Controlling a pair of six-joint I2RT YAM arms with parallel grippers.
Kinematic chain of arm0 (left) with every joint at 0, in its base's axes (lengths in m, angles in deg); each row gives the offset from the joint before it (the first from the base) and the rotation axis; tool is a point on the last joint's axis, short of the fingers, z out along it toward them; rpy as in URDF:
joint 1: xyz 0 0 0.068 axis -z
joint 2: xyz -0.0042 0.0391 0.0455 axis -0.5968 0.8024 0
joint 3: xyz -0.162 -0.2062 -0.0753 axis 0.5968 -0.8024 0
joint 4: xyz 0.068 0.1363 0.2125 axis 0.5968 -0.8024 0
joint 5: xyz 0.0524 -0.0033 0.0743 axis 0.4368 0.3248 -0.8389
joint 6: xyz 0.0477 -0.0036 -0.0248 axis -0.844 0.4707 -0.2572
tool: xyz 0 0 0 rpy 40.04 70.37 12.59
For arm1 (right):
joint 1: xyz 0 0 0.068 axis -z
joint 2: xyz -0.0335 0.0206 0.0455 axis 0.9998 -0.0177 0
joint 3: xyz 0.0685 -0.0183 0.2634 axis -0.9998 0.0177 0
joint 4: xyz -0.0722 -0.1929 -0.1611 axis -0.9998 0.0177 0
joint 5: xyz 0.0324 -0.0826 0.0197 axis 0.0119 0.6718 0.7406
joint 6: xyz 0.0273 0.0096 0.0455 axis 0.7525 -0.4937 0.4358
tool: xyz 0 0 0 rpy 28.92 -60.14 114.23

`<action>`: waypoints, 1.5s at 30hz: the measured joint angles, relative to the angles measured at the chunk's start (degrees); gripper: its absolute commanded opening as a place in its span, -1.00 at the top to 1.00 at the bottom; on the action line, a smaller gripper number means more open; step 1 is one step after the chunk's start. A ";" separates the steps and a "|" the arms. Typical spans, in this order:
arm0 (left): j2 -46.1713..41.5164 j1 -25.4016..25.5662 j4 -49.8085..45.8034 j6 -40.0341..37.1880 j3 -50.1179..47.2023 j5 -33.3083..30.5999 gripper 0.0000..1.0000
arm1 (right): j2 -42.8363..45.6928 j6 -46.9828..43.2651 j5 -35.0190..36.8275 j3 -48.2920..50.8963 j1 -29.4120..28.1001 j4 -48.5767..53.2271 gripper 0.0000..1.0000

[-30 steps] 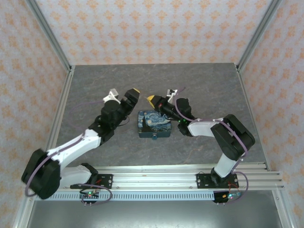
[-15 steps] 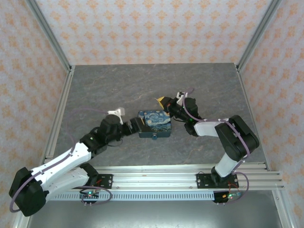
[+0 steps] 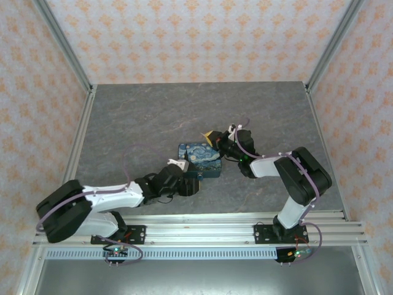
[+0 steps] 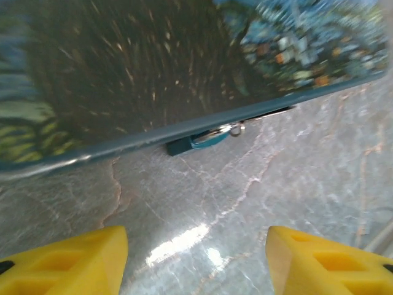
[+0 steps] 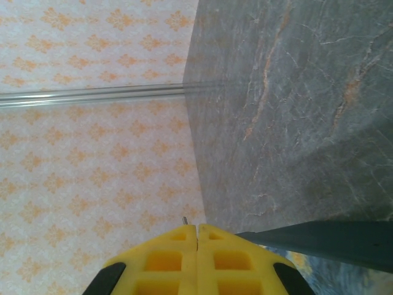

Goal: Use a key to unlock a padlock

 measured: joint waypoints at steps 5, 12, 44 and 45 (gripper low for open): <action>5.73 0.00 5.18 -2.36 0.15 -2.56 -0.09 | -0.48 0.00 0.28 0.02 -0.55 -0.07 1.00; 9.42 0.00 13.05 -5.35 0.17 -6.73 -0.01 | -1.86 0.00 0.59 0.28 -1.40 -0.31 1.00; 20.63 -1.07 33.90 -1.60 1.03 -7.54 0.11 | -3.96 -0.07 1.64 0.66 -1.40 -5.49 1.00; 20.98 -1.33 34.71 -1.05 0.96 -7.34 0.11 | -4.00 -0.07 1.66 0.66 -1.40 -5.60 1.00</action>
